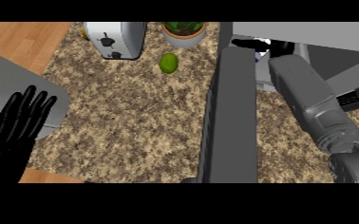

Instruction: Pick up the milk, place it into the microwave and close the microwave

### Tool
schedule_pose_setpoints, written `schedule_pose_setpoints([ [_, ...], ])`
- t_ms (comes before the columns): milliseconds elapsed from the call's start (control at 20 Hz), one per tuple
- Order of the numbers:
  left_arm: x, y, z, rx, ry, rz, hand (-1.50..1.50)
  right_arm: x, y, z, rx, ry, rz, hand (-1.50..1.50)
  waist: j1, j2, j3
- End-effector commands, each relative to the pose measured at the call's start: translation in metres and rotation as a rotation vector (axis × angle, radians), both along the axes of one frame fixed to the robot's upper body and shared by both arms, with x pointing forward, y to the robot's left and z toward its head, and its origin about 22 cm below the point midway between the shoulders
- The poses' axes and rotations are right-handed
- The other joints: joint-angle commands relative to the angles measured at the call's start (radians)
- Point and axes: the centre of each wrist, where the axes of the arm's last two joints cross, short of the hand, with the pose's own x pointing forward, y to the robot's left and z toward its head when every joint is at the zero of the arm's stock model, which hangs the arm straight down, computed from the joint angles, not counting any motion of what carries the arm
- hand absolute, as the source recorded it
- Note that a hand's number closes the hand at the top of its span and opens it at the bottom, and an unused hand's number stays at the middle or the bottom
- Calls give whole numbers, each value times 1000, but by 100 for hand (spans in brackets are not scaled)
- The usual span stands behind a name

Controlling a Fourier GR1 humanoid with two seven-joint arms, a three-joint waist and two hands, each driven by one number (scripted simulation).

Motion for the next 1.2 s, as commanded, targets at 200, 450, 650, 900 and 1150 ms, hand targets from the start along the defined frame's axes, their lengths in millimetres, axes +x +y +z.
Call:
schedule_pose_setpoints([
  [200, 5, -9, 0, 13, 0, -14, -150, -1, 4, -4, 107, 38, 66, -150, -6, -6, 0],
  [450, 8, -20, -1, 10, -8, -23, -150, -3, -9, -5, 96, 38, 75, -150, -18, -10, 0],
  [650, 2, -25, -4, 18, 10, -32, -150, -13, -17, -25, 113, 54, 59, -150, -31, -22, 0],
  [900, 7, -32, -6, 24, 18, -52, -150, -12, -31, -20, 123, 35, 84, -150, -41, -19, 0],
  [1150, 8, -43, -7, 8, 10, -63, -150, -20, -25, -38, 159, 60, 143, -150, -48, -26, 0],
])
